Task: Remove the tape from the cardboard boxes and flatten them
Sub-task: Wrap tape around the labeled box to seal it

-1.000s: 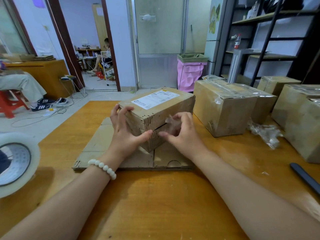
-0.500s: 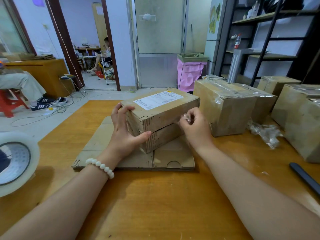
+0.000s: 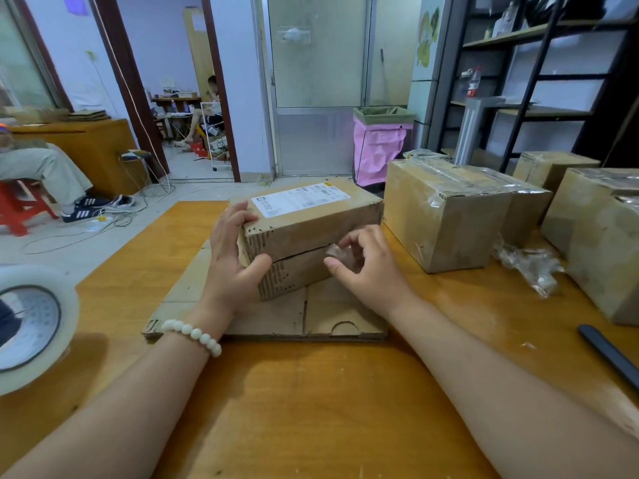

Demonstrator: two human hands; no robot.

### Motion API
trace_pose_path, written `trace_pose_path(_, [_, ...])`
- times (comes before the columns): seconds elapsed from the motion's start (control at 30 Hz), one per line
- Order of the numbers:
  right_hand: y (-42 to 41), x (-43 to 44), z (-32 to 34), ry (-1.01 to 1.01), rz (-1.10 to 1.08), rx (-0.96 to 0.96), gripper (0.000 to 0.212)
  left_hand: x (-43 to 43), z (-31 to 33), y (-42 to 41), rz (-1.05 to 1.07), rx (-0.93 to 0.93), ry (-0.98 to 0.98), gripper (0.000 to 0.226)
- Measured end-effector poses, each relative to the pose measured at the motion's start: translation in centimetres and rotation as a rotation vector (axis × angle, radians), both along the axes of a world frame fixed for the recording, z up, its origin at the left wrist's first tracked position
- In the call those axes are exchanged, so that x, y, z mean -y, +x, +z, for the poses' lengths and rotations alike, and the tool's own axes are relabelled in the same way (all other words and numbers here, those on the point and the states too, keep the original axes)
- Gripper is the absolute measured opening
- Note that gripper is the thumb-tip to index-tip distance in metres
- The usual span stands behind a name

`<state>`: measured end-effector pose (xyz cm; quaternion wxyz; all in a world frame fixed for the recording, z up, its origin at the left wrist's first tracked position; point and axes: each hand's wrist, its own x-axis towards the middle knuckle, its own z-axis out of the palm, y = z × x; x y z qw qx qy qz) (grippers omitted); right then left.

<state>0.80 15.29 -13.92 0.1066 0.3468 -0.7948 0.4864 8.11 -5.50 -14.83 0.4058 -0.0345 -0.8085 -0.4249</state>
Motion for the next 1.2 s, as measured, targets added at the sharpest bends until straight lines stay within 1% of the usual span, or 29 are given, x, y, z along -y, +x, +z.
trace_pose_path(0.07, [0.0,0.2,-0.1,-0.027,-0.035,0.031,0.028,0.3,0.0,-0.2,0.001,-0.036,-0.02,0.049])
trace_pose_path(0.17, [0.1,0.5,0.2,-0.114,-0.114,0.155,0.039,0.3,0.0,-0.3,0.002,-0.049,-0.025,0.049])
trace_pose_path(0.23, [-0.2,0.4,0.6,-0.132,-0.164,0.198,0.034,0.1,0.2,-0.1,0.006,-0.047,-0.029,0.047])
trace_pose_path(0.3, [-0.5,-0.1,1.0,-0.149,-0.173,0.197,0.022,-0.1,0.3,0.1,0.029,-0.045,-0.064,0.044])
trace_pose_path(0.33, [-0.5,-0.3,1.1,-0.161,-0.164,0.194,0.019,-0.2,0.2,0.2,0.05,-0.046,-0.093,0.043])
trace_pose_path(0.43, [-0.8,-0.6,1.0,-0.167,-0.156,0.176,0.027,-0.4,0.1,0.1,0.112,-0.076,-0.187,0.044])
trace_pose_path(0.53, [-0.6,-0.5,0.7,-0.167,-0.134,0.145,0.039,-0.7,-0.2,-0.2,0.175,-0.151,-0.294,0.04])
trace_pose_path(0.63, [-0.4,-0.3,0.6,-0.146,-0.105,0.135,0.041,-0.8,0.0,-0.2,0.229,-0.224,-0.305,0.035])
trace_pose_path(0.77, [0.0,-0.4,0.6,-0.076,-0.08,0.082,0.038,-0.7,0.5,0.0,0.192,-0.288,-0.293,0.027])
trace_pose_path(0.83, [0.3,-0.5,0.9,-0.042,-0.137,0.006,0.041,-0.7,0.7,0.1,0.181,-0.309,-0.317,0.023])
trace_pose_path(0.87, [0.4,-0.6,1.1,-0.053,-0.21,-0.081,0.044,-0.7,0.8,0.2,0.175,-0.324,-0.335,0.021])
trace_pose_path(0.93, [0.1,-0.5,1.7,-0.088,-0.378,-0.327,0.046,-0.8,1.0,0.3,0.15,-0.353,-0.361,0.018])
trace_pose_path(1.0, [-0.4,-0.5,1.9,-0.084,-0.43,-0.507,0.046,-0.9,1.0,0.4,0.138,-0.376,-0.361,0.013])
trace_pose_path(1.03, [-0.7,-0.5,1.8,-0.06,-0.41,-0.545,0.045,-0.9,1.0,0.4,0.145,-0.378,-0.354,0.012])
trace_pose_path(1.1, [-1.0,-0.6,1.6,-0.004,-0.364,-0.582,0.04,-0.9,1.1,0.4,0.168,-0.374,-0.324,0.017])
trace_pose_path(1.2, [-1.0,-0.7,1.5,-0.029,-0.331,-0.607,0.027,-1.4,1.2,0.6,0.198,-0.358,-0.225,0.015])
